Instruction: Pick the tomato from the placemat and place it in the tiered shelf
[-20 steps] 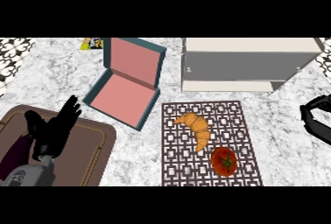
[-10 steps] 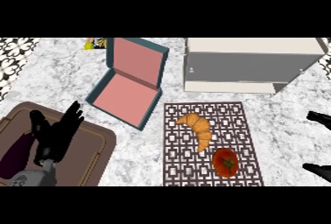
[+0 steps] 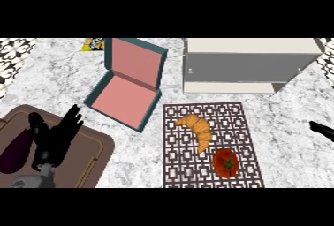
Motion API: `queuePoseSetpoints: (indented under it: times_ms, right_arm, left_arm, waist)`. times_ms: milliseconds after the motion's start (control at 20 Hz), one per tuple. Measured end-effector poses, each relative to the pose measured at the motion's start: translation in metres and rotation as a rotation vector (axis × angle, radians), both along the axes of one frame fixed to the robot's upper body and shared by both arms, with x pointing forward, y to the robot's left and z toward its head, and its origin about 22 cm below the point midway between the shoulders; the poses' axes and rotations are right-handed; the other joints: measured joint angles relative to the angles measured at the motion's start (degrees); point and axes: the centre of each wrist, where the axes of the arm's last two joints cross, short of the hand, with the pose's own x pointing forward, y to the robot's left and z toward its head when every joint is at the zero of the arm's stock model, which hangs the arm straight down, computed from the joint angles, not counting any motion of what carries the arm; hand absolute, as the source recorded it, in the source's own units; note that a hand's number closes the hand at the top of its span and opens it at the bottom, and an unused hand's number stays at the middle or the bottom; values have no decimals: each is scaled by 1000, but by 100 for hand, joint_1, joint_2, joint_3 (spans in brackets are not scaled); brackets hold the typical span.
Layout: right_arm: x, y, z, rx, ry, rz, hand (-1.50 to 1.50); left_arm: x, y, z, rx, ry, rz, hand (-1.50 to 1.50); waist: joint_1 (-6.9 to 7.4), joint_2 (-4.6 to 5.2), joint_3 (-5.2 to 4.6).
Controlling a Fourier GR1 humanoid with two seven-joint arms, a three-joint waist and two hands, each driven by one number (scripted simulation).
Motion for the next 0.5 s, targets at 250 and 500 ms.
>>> queuePoseSetpoints:
  times_ms: [250, 500]
  right_arm:
    - [-9, 49, 24, -95, 27, -62, -150]
    - [-15, 94, 42, -180, 38, -161, -150]
  left_arm:
    - [3, -9, 4, -7, 11, 2, 0]
    - [4, -9, 3, -8, 20, -5, 0]
  waist:
    - [-3, 4, -8]
    - [48, 17, -7]
